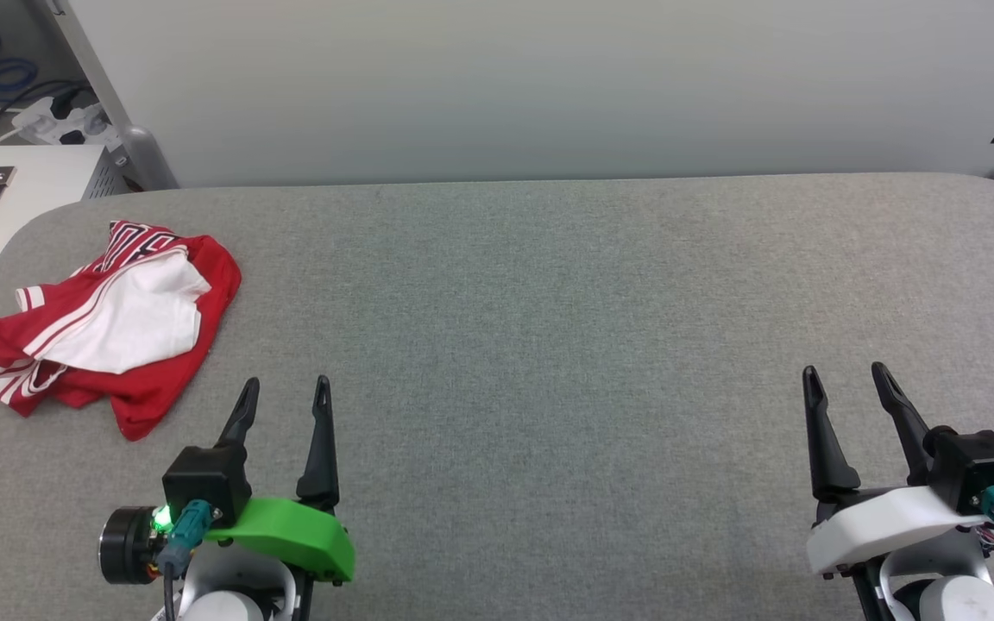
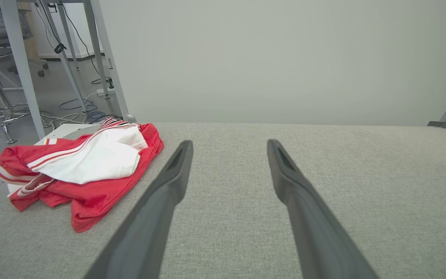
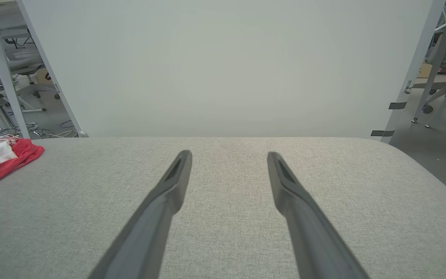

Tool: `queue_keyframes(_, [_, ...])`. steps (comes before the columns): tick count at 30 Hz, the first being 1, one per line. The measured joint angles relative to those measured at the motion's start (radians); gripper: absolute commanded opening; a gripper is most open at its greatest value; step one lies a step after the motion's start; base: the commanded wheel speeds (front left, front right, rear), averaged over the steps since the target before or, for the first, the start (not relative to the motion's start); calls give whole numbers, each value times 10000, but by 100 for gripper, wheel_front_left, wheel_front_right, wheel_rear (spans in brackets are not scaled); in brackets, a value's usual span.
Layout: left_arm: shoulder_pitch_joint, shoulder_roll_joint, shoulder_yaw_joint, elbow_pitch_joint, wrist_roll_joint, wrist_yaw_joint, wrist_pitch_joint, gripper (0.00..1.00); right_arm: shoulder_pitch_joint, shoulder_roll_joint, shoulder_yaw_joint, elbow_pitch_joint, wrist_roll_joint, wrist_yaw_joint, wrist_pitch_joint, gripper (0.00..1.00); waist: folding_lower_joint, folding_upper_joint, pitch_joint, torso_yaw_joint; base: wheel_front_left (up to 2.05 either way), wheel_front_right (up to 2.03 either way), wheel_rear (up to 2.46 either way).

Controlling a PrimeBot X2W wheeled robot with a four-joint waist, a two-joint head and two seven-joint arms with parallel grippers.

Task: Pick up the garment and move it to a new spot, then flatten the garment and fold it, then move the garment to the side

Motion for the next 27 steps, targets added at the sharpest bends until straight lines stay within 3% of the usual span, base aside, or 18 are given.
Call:
queue_keyframes(16, [0, -2, -144, 238, -347, -10, -345, 100, 1, 0, -19, 100, 107, 0, -330, 100, 0, 0, 144, 230, 0, 0, 0])
queue_keyframes(27, [-1, -4, -159, 383, -525, -15, -562, 100, 35, 19, 399, 159, 190, 0, -539, 100, 0, 0, 213, 1087, 0, 0, 0])
